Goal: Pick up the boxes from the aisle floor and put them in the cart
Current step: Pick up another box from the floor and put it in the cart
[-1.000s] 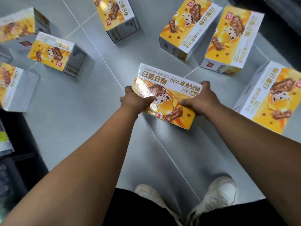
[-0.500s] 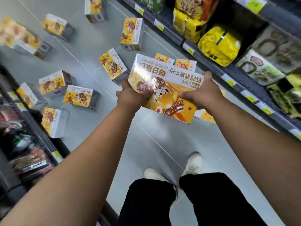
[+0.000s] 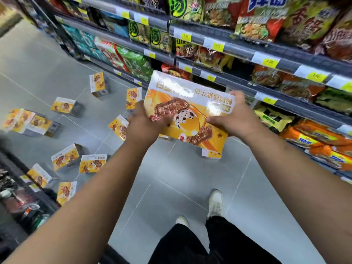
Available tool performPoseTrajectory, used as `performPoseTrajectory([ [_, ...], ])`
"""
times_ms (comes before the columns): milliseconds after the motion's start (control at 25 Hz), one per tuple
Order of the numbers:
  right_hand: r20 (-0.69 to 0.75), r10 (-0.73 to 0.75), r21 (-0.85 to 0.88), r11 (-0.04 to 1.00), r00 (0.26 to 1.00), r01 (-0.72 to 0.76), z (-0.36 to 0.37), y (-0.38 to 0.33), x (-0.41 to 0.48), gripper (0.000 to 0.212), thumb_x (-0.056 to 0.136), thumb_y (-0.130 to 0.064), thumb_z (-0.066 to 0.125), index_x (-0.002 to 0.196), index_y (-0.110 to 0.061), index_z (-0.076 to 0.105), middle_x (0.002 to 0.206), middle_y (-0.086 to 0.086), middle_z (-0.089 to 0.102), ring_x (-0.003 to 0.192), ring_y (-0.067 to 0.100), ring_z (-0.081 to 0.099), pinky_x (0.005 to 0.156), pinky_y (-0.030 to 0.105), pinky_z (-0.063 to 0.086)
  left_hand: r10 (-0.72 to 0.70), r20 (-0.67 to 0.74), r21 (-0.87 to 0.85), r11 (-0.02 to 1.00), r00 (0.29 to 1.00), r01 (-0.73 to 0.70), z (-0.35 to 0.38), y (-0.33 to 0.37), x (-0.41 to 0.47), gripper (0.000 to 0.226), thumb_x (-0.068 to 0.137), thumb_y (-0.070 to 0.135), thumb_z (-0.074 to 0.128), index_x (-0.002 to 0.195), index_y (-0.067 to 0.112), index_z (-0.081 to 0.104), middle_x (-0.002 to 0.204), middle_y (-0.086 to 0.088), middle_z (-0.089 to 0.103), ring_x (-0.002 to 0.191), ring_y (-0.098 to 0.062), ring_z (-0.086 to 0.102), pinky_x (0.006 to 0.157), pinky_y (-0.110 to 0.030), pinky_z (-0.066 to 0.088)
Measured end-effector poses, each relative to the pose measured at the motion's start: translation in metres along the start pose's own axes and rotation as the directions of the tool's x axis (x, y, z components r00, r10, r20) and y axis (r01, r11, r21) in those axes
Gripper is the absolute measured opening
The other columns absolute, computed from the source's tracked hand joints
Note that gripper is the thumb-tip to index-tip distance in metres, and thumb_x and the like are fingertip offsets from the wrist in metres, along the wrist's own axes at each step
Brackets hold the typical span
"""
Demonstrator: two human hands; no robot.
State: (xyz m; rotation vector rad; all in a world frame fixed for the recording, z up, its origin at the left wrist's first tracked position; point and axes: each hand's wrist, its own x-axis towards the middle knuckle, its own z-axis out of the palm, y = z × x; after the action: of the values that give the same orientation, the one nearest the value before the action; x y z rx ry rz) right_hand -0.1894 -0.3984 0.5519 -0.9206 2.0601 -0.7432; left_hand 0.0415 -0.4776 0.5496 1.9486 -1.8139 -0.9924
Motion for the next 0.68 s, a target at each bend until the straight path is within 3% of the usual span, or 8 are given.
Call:
performPoseTrajectory([
  [120, -0.106, 0.050, 0.035, 0.998, 0.993, -0.046, -0.024, 0.003, -0.032, 0.093, 0.064, -0.042, 0.087, 0.135, -0.033, 0.028, 0.121, 0.003, 0.056, 0.095, 0.028, 0.060, 0.073, 0.049, 0.058, 0.150, 0.038, 0.000, 0.989, 0.988, -0.150, -0.006, 0.024, -0.013, 0.090, 0.057, 0.072, 0.070, 0.130, 0.028, 0.040, 0.124, -0.009, 0.057, 0.113, -0.030, 0.056, 0.094, -0.044, 0.049],
  [320, -0.247, 0.136, 0.143, 0.984, 0.959, -0.103, -0.054, 0.029, -0.096, 0.094, 0.063, -0.041, 0.088, 0.135, -0.032, 0.028, 0.111, -0.002, 0.053, 0.100, 0.027, 0.058, 0.078, 0.052, 0.056, 0.324, 0.146, 0.020, 0.944, 0.935, -0.330, 0.001, 0.055, -0.052, 0.072, 0.075, 0.056, 0.074, 0.131, 0.024, 0.041, 0.118, -0.006, 0.059, 0.107, -0.028, 0.057, 0.077, -0.030, 0.040],
  [560, -0.389, 0.258, 0.270, 0.950, 0.885, -0.159, -0.112, 0.083, -0.177, 0.092, 0.063, -0.039, 0.088, 0.133, -0.032, 0.029, 0.115, -0.002, 0.056, 0.097, 0.026, 0.059, 0.072, 0.051, 0.058, 0.495, 0.253, 0.007, 0.858, 0.831, -0.513, 0.038, 0.107, -0.120, 0.080, 0.071, 0.066, 0.072, 0.135, 0.031, 0.040, 0.121, -0.009, 0.052, 0.105, -0.028, 0.055, 0.086, -0.039, 0.049],
  [680, -0.472, 0.320, 0.323, 0.930, 0.822, -0.177, -0.156, 0.129, -0.217, 0.095, 0.061, -0.039, 0.089, 0.134, -0.032, 0.028, 0.118, -0.002, 0.058, 0.098, 0.026, 0.060, 0.076, 0.052, 0.056, 0.578, 0.312, -0.008, 0.795, 0.754, -0.606, 0.081, 0.146, -0.168, 0.078, 0.072, 0.068, 0.070, 0.134, 0.033, 0.038, 0.119, -0.007, 0.050, 0.095, -0.024, 0.052, 0.081, -0.036, 0.047],
])
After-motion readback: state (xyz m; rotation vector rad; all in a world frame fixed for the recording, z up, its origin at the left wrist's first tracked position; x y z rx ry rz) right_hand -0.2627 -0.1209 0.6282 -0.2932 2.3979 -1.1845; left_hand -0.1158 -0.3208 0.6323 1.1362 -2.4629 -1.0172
